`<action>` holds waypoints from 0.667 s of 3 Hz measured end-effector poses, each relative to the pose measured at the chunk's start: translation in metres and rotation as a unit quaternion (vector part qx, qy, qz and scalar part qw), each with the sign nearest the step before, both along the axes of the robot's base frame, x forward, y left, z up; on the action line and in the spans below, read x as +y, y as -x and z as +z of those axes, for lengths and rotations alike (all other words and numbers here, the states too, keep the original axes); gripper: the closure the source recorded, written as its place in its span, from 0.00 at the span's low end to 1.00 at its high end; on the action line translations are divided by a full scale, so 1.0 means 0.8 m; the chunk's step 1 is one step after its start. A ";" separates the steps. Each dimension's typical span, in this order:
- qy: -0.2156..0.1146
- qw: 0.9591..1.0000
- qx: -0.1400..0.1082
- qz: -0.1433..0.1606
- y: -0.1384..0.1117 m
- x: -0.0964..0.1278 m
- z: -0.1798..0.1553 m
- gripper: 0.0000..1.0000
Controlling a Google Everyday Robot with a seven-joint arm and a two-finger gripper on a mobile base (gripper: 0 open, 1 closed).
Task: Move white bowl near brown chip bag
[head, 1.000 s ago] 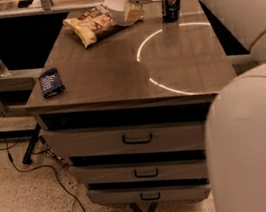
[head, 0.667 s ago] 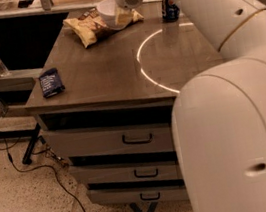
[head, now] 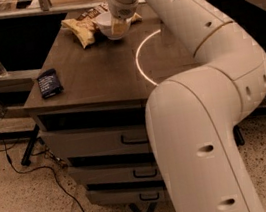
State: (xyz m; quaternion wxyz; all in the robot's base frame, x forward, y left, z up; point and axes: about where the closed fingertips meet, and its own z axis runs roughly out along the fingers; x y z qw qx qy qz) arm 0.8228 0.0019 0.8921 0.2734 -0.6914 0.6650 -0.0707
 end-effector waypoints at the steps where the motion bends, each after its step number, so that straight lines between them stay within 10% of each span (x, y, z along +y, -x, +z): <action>1: 0.001 1.000 0.009 -0.006 -0.008 0.001 -0.014 0.59; 2: -0.001 1.000 0.012 -0.013 -0.015 0.000 -0.020 0.27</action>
Offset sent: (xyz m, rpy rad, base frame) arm 0.0231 -0.0023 -0.0107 0.0024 0.0280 -0.0374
